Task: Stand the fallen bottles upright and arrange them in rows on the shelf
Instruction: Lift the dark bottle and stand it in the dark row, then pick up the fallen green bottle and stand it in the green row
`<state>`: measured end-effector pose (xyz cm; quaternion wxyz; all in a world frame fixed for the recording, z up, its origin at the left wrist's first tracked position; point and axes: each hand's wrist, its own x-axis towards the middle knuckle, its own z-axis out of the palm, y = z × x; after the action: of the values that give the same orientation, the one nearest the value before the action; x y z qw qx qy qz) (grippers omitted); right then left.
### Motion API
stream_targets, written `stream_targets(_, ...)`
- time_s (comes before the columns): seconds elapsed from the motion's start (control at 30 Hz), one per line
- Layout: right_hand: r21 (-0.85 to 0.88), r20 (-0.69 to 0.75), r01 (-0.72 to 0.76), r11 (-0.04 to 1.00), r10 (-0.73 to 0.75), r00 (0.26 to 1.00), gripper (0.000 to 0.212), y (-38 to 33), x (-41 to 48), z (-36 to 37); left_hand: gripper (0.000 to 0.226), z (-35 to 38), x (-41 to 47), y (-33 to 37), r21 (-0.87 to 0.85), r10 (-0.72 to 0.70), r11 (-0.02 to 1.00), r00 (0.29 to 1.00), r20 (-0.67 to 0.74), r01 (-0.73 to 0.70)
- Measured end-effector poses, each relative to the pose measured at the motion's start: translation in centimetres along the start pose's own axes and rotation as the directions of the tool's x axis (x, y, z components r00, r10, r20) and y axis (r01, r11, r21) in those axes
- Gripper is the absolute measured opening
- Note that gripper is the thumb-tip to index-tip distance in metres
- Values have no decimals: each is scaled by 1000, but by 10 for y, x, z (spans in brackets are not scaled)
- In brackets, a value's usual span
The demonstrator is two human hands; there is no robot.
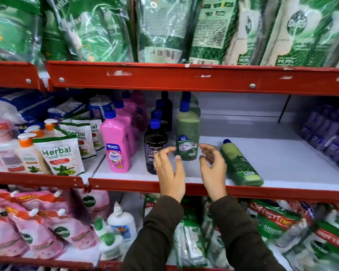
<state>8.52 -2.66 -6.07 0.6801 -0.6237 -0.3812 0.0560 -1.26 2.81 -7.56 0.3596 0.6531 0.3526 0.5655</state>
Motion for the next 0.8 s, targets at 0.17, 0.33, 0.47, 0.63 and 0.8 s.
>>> stream_targets(0.17, -542, -155, -103, 834, 21, 988, 48, 4, 27, -67, 37, 70, -8, 19, 47, -101, 995, 934, 344, 90)
stream_targets(0.33, -759, -88, -364, 540, 469, 879, 49, 26, 55, -120, 49, 127, -9, 26, 342, -425, 902, 679, 598, 264)
stream_targets(0.47, -664, 0, -399, 633, 533, 846, 42, 43, 60, -135, 46, 147, -18, 25, 407, -454, 883, 654, 606, 236)
stream_targets(0.63, -306, 42, -400, 864, 432, 901, 42, 52, 55, -139, 42, 140, -20, 24, 201, -322, 947, 741, 589, 252)
stream_targets(0.8, -143, 51, -202, 969, 211, 976, 67, 26, 34, -117, 60, 102, -23, 24, -47, -81, 992, 884, 460, 115)
